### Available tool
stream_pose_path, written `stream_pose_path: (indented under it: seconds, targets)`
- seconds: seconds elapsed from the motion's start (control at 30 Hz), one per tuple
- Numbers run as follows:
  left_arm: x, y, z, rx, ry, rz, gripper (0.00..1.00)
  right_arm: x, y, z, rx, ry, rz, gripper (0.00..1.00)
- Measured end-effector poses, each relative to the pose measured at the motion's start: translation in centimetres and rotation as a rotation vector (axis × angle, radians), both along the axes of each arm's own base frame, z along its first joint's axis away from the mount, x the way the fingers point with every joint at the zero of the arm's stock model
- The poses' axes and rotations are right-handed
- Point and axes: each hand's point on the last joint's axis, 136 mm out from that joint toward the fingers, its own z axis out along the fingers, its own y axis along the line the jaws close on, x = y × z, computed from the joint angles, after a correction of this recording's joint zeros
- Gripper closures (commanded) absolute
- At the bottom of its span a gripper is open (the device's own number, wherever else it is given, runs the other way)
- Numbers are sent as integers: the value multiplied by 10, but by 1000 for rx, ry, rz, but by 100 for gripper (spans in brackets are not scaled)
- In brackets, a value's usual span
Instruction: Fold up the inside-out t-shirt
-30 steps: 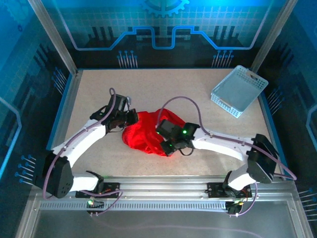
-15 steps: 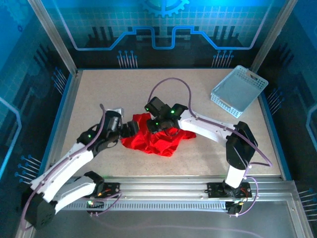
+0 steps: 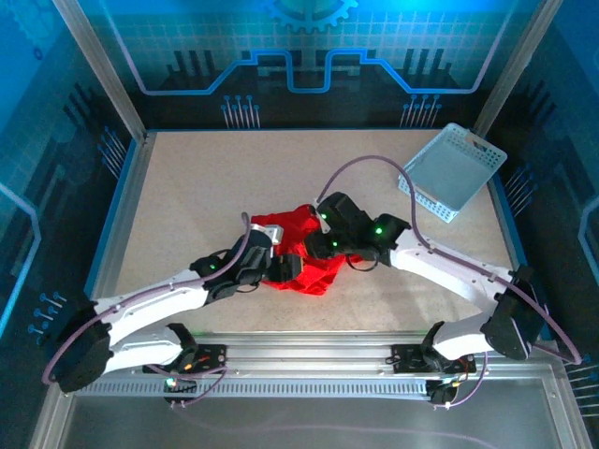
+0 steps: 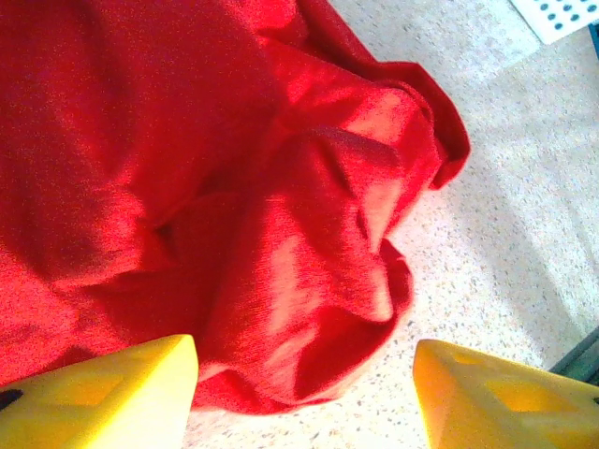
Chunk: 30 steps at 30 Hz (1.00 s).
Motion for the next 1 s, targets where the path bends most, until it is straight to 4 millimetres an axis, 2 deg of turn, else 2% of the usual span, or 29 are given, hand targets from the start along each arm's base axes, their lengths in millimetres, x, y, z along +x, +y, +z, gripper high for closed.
stream_pose_path:
  seconds: [0.13,0.33,0.6,0.83,1.0]
  targets:
    - [-2,-15,-8,20,11,-33,38,-7,-9,-33,-21,46,-6,57]
    - [9,-16,-16,56,31,25,47,3,-12,-41,22,40,-65,54]
    - [17,-12,-31,82,60,103,81,1,-12,-52,51,62,-90,54]
    - [0,7,-50,90,79,110,93,4,2,-56,93,71,-63,63]
    - [-6,12,-49,55,59,104,97,-8,23,-66,87,76,41,65]
